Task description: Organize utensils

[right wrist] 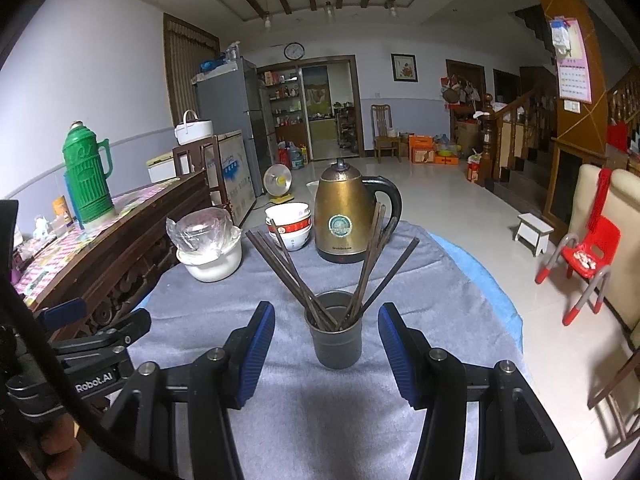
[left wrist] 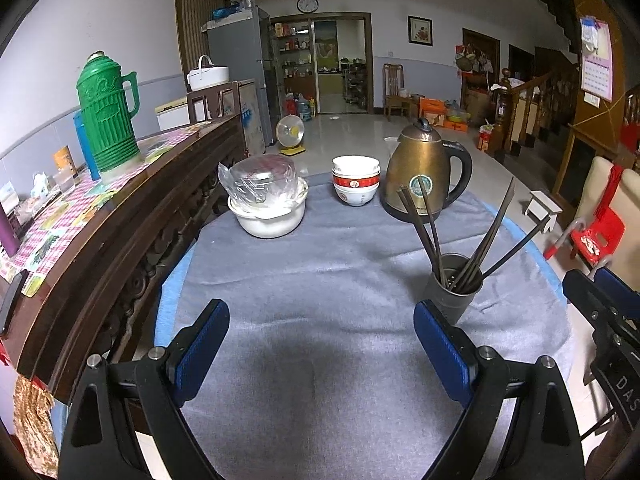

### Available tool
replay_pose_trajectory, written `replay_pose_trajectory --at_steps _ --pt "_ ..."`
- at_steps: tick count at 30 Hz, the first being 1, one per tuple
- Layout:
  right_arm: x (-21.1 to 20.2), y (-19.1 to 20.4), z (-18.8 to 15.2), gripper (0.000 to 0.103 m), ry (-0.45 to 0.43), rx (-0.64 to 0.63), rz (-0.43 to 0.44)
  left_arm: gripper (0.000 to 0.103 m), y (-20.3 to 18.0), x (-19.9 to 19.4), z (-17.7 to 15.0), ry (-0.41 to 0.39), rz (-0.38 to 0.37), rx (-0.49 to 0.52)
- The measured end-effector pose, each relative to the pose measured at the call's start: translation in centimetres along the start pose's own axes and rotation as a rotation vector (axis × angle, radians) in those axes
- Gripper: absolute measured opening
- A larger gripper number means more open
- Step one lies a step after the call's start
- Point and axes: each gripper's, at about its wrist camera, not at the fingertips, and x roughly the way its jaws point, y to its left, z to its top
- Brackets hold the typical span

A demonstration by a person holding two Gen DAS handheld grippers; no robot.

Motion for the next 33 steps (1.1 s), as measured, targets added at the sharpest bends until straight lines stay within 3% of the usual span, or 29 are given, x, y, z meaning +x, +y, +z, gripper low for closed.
replay_pose_trajectory --at_steps 33 --pt "-0.3 2.7 1.0 0.058 -0.008 -0.052 -0.012 0.093 2.7 -0.8 0.4 -0.034 -0.017 -0.051"
